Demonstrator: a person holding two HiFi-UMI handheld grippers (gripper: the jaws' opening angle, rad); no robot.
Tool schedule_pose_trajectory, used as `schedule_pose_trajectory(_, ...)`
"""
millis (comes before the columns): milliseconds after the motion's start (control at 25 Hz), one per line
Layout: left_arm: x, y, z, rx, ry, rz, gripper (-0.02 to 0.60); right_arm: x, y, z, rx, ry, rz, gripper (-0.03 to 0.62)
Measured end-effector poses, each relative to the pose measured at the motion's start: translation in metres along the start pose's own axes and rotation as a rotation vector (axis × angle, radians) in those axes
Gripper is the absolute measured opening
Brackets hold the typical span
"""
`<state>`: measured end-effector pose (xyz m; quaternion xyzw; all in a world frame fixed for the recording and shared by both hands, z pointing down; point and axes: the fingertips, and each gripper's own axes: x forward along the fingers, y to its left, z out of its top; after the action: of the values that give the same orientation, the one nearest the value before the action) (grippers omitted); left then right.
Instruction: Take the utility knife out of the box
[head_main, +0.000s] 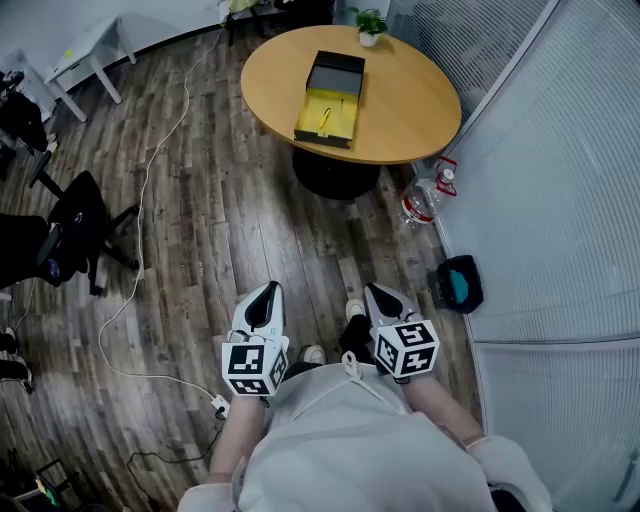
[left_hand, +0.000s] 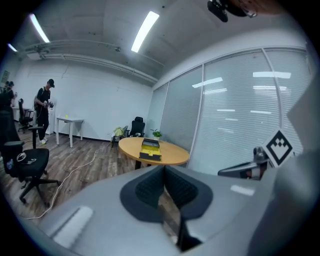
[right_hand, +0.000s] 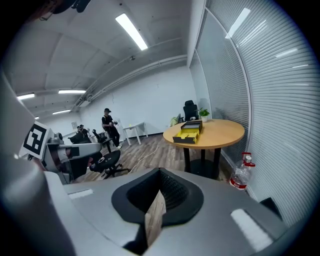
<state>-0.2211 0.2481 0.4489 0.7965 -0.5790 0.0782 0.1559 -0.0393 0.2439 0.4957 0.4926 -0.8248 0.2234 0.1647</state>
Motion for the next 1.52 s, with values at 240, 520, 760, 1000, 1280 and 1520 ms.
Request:
schedule_pose_trajectory(240, 0.033, 0.029, 0.007, -0.006, -0.003, 0.072, 0.006, 0.046, -0.015, 0.014, 0.008, 0.016, 0.045, 0.0)
schedule_pose_trajectory(520, 0.098, 0.046, 0.025, -0.008, 0.015, 0.132, 0.006, 0.111, -0.051, 0.057, -0.009, 0.021, 0.11, 0.0)
schedule_pose_trajectory(760, 0.199, 0.036, 0.047, -0.024, 0.032, 0.15, 0.006, 0.162, -0.127, 0.108, -0.02, 0.019, 0.163, 0.0)
schedule_pose_trajectory(1000, 0.298, 0.009, 0.084, -0.002, 0.026, 0.147, 0.006, 0.202, -0.218, 0.159, -0.009, 0.007, 0.152, 0.0)
schedule_pose_trajectory(1280, 0.373, -0.001, 0.112, 0.008, 0.02, 0.169, 0.006, 0.241, -0.277, 0.209, -0.029, -0.014, 0.169, 0.0)
schedule_pose_trajectory(1520, 0.425, 0.0, 0.12, 0.026, 0.05, 0.146, 0.006, 0.272, -0.302, 0.224, -0.018, 0.01, 0.168, 0.0)
